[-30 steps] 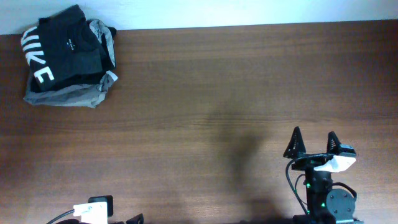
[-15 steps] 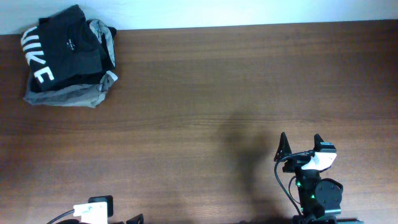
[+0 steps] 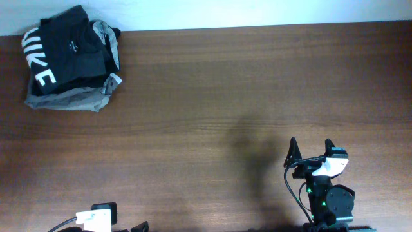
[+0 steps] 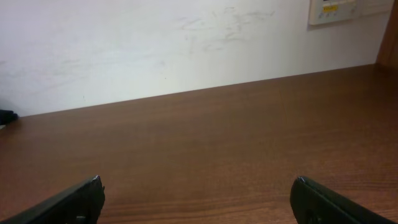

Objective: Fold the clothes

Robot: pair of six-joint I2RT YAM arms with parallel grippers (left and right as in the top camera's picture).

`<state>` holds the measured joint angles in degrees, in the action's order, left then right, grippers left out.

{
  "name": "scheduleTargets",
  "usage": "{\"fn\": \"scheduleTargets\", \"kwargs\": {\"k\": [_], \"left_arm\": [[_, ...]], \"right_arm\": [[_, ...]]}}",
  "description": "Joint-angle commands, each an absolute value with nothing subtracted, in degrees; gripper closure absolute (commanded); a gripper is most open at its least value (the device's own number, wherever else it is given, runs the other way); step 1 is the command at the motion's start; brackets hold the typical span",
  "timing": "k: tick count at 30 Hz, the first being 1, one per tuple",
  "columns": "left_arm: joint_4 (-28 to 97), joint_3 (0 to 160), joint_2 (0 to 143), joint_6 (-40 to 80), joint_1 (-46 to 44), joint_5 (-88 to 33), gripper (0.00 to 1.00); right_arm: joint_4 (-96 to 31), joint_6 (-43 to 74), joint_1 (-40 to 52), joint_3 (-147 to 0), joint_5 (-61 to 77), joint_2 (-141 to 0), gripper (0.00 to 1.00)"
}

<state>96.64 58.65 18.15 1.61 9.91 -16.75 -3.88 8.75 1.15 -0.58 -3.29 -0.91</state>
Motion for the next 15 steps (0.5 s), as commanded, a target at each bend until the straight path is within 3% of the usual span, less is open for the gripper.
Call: {"fn": "scheduleTargets", "kwargs": {"k": [1, 6, 10, 12, 15], "left_arm": [[96.57, 58.74, 17.76, 2.15, 9.78, -17.17, 0.01], [96.33, 58.74, 17.76, 2.17, 9.13, -17.19, 0.01], [65.65, 58.41, 17.74, 2.11, 5.37, -23.16, 0.01], [50.17, 54.48, 17.72, -3.68, 2.81, -22.87, 0.01], [36.21, 43.94, 16.69, -10.48, 2.39, -22.70, 0.01]], "right_arm": [[-4.36, 8.36, 1.21, -0.32, -2.98, -0.84, 0.01], [-4.36, 8.36, 1.21, -0.32, -2.98, -0.84, 0.01], [-4.36, 8.36, 1.21, -0.32, -3.01, -0.84, 0.01], [-4.36, 8.36, 1.21, -0.32, -3.01, -0.84, 0.01], [-4.36, 8.36, 1.21, -0.32, -2.98, -0.84, 0.01]]}}
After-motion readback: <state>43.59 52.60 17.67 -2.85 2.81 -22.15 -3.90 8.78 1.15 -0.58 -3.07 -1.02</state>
